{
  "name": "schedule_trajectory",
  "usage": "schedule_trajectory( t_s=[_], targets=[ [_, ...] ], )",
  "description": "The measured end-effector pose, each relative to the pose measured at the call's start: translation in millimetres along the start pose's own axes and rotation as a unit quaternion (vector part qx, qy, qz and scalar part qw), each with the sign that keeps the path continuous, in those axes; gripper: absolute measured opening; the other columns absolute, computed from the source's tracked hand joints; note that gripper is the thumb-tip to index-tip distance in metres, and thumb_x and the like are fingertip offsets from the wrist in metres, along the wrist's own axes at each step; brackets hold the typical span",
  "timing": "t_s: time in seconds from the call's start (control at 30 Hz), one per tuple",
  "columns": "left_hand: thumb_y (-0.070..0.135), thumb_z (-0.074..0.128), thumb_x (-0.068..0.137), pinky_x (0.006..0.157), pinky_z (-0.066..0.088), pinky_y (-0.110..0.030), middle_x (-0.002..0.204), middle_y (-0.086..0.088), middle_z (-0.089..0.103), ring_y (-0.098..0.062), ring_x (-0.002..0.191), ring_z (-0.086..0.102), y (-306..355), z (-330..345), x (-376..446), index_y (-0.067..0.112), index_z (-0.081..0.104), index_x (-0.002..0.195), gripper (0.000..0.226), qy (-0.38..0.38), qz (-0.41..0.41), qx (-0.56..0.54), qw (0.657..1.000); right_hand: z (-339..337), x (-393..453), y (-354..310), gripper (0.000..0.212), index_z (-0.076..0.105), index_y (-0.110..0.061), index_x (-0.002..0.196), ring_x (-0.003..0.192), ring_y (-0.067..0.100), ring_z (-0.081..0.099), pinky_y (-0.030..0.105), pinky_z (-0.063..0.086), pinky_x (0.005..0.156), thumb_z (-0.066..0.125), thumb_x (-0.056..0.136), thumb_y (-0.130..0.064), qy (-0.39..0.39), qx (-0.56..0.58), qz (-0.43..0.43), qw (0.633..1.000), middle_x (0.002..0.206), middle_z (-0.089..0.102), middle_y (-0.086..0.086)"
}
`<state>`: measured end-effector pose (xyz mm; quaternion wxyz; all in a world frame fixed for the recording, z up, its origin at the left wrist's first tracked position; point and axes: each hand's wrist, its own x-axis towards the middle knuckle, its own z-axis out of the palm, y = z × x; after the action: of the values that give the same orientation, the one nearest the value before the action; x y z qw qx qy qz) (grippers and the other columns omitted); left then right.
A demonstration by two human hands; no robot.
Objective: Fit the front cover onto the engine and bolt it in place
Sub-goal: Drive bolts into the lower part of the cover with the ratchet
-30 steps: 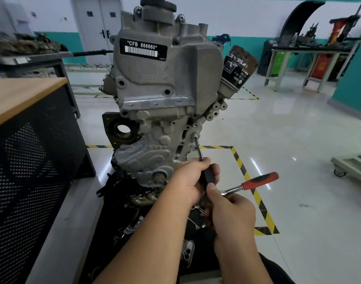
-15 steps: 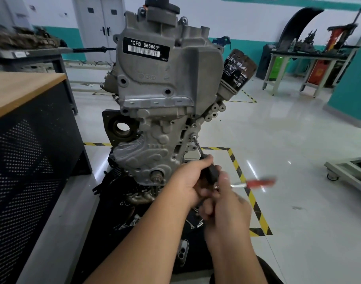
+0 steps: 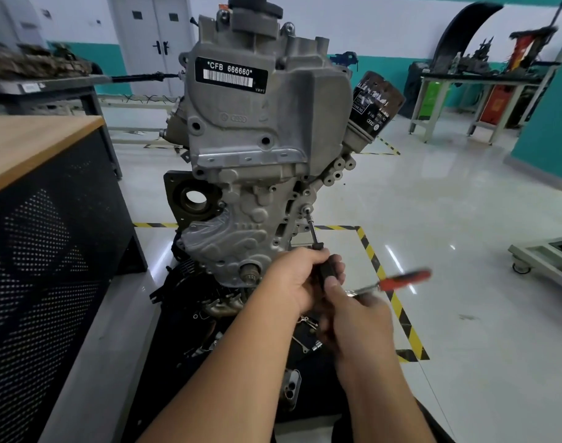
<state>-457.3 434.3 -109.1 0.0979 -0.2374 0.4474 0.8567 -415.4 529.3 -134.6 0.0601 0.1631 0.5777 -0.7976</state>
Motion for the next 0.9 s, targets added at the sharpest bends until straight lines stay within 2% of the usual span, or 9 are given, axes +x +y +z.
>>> schedule_trajectory(
  t_s=[0.13, 0.2, 0.3, 0.4, 0.53, 0.6, 0.7, 0.8, 0.9],
  targets=[
    [0.010, 0.059, 0.101, 0.046, 0.055, -0.025, 0.072, -0.013, 0.063, -0.021, 0.057, 0.061, 2.7, 0.8, 0.1, 0.002, 0.058, 0.104, 0.009, -0.007, 0.004, -0.020, 1.000, 12.7, -7.6, 8.3, 0.029, 0.061, -0.018, 0.077, 0.052, 0.006, 0.061, 0.022, 0.051, 0.049, 0.075, 0.090, -0.039, 0.070, -0.122, -0.157, 0.977, 0.060, 0.063, -0.003],
    [0.011, 0.062, 0.099, 0.047, 0.055, -0.024, 0.068, -0.010, 0.067, -0.018, 0.054, 0.065, 4.2, -6.5, 3.4, 0.004, 0.062, 0.098, 0.007, -0.007, 0.006, -0.016, 1.000, 13.4, -7.2, 7.5, 0.031, 0.065, -0.005, 0.089, 0.037, 0.013, 0.048, 0.029, 0.045, 0.037, 0.069, 0.097, -0.035, 0.026, 0.066, -0.007, 0.997, 0.056, 0.060, 0.004],
    [0.008, 0.061, 0.099, 0.049, 0.057, -0.027, 0.077, -0.009, 0.073, -0.020, 0.067, 0.071, 5.9, -16.9, 8.7, 0.001, 0.067, 0.098, 0.009, 0.010, 0.020, 0.048, 0.999, 11.3, -11.3, -0.8, 0.028, 0.063, -0.004, 0.096, 0.031, 0.007, 0.031, 0.018, 0.027, 0.030, 0.059, 0.103, -0.031, -0.054, 0.327, 0.208, 0.921, 0.060, 0.052, 0.009],
    [0.003, 0.064, 0.096, 0.050, 0.057, -0.030, 0.080, -0.013, 0.072, -0.023, 0.066, 0.071, 6.1, -17.3, 11.1, -0.001, 0.067, 0.102, 0.008, 0.021, 0.041, 0.046, 0.998, 6.7, -8.6, 2.1, 0.028, 0.068, -0.007, 0.087, 0.038, 0.010, 0.042, 0.023, 0.034, 0.039, 0.068, 0.098, -0.032, -0.013, 0.064, 0.054, 0.996, 0.061, 0.061, 0.008],
    [0.007, 0.073, 0.089, 0.059, 0.059, -0.034, 0.087, -0.015, 0.072, -0.027, 0.072, 0.070, 1.3, -10.2, 10.8, -0.003, 0.069, 0.104, 0.018, 0.024, 0.043, 0.012, 0.999, 12.9, -10.4, 5.6, 0.037, 0.057, -0.020, 0.064, 0.048, -0.001, 0.054, 0.012, 0.038, 0.041, 0.075, 0.091, -0.037, 0.091, -0.144, -0.164, 0.972, 0.051, 0.052, -0.008],
    [0.016, 0.067, 0.096, 0.054, 0.055, -0.029, 0.081, -0.010, 0.074, -0.022, 0.064, 0.071, 0.3, -7.7, 5.8, 0.003, 0.069, 0.096, 0.013, -0.008, 0.001, 0.016, 1.000, 8.0, -2.7, 3.6, 0.030, 0.068, -0.015, 0.074, 0.035, 0.008, 0.042, 0.017, 0.032, 0.036, 0.070, 0.096, -0.036, 0.068, 0.031, -0.052, 0.996, 0.052, 0.051, -0.004],
    [0.018, 0.055, 0.103, 0.044, 0.045, -0.022, 0.073, -0.005, 0.076, -0.017, 0.058, 0.073, -3.1, -10.0, 6.7, 0.010, 0.065, 0.087, 0.020, -0.013, -0.015, 0.053, 0.998, 5.2, -6.1, -1.9, 0.020, 0.077, -0.018, 0.104, 0.032, 0.005, 0.031, 0.018, 0.026, 0.029, 0.059, 0.103, -0.028, -0.066, 0.365, 0.202, 0.906, 0.062, 0.053, 0.006],
    [0.014, 0.057, 0.102, 0.053, 0.052, -0.030, 0.074, -0.008, 0.074, -0.022, 0.061, 0.072, -4.9, -9.2, 6.3, 0.005, 0.064, 0.093, 0.015, 0.003, -0.002, 0.060, 0.998, 1.6, 0.5, 4.1, 0.018, 0.074, -0.014, 0.089, 0.040, 0.008, 0.045, 0.022, 0.036, 0.040, 0.071, 0.096, -0.031, 0.019, 0.062, 0.051, 0.997, 0.062, 0.061, 0.001],
    [0.018, 0.074, 0.092, 0.059, 0.061, -0.034, 0.088, -0.015, 0.074, -0.026, 0.072, 0.071, -5.6, -7.0, 6.7, -0.001, 0.070, 0.106, 0.024, 0.008, 0.025, 0.047, 0.999, 8.2, -3.6, 7.9, 0.030, 0.062, -0.020, 0.069, 0.053, -0.001, 0.058, 0.013, 0.040, 0.044, 0.077, 0.089, -0.036, 0.099, -0.133, -0.130, 0.977, 0.058, 0.060, -0.007]
  ],
)
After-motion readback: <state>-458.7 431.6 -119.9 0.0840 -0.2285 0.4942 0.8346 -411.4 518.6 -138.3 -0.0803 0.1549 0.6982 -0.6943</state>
